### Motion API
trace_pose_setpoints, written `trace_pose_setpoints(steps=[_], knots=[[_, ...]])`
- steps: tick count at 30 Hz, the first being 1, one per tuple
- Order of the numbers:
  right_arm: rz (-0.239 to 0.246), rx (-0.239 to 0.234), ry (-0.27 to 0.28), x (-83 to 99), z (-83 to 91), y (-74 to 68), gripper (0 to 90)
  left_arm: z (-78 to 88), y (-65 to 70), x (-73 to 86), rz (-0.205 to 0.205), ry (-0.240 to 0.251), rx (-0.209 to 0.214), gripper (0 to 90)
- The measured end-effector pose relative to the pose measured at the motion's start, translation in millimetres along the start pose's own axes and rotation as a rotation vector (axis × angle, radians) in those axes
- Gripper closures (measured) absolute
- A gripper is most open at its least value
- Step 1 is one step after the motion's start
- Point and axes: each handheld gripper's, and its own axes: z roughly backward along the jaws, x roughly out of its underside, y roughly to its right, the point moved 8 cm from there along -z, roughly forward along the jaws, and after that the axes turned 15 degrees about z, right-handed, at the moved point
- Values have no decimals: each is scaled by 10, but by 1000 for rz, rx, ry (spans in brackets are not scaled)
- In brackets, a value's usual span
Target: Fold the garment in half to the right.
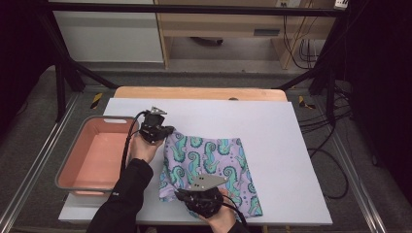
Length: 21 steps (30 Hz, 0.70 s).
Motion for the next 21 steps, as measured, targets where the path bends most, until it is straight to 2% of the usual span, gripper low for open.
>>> trace_pose_setpoints(steps=[5, 12, 16, 17, 18, 20, 21], knots=[[-30, 16, 28, 30, 79, 30, 865, 9, 86, -41, -1, -3, 7, 887], [-69, 63, 74, 78, 286, 96, 865, -40, 263, -112, -12, -4, 5, 887], [-86, 90, 92, 111, 373, 131, 865, -88, 433, -182, -26, -7, -4, 887], [-86, 90, 92, 111, 373, 131, 865, -88, 433, -182, -26, -7, -4, 887], [-99, 101, 102, 129, 412, 149, 865, -110, 511, -210, -33, -7, -1, 887], [-104, 109, 105, 145, 440, 161, 865, -137, 585, -232, -44, -5, 0, 887], [-110, 119, 110, 152, 458, 169, 865, -137, 585, -232, -44, -5, 0, 887]])
